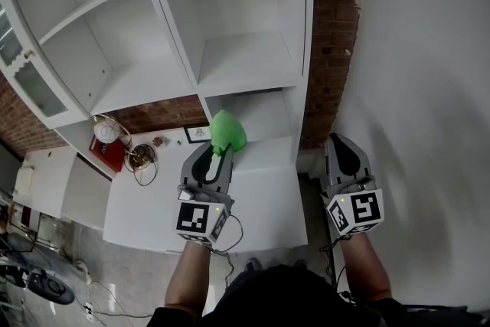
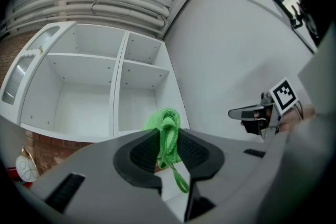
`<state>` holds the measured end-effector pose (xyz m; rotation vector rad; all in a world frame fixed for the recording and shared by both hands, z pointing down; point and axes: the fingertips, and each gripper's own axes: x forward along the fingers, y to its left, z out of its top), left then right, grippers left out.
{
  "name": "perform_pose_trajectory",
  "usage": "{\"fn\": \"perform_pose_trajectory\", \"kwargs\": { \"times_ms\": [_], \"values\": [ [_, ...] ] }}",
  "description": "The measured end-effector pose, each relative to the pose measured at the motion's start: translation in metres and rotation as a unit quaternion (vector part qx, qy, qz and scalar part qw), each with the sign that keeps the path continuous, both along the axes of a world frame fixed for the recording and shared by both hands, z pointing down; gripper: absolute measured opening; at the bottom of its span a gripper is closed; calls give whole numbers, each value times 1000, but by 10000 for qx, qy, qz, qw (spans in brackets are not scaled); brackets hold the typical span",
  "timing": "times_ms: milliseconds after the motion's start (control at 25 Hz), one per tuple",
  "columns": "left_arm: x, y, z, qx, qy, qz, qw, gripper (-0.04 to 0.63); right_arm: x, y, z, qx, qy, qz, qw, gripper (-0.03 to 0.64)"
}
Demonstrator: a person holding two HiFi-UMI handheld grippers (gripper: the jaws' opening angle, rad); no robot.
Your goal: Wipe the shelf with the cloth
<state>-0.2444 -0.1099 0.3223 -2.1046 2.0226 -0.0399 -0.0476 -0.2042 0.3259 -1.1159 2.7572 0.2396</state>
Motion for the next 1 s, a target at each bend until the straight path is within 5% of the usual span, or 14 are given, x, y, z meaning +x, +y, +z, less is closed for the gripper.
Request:
{"fn": "perform_pose_trajectory", "kwargs": {
  "times_ms": [1000],
  "values": [
    [3, 1, -3, 49, -376, -13, 9993, 94, -9, 4, 0, -28, -88, -153, 9998, 0]
  ]
}}
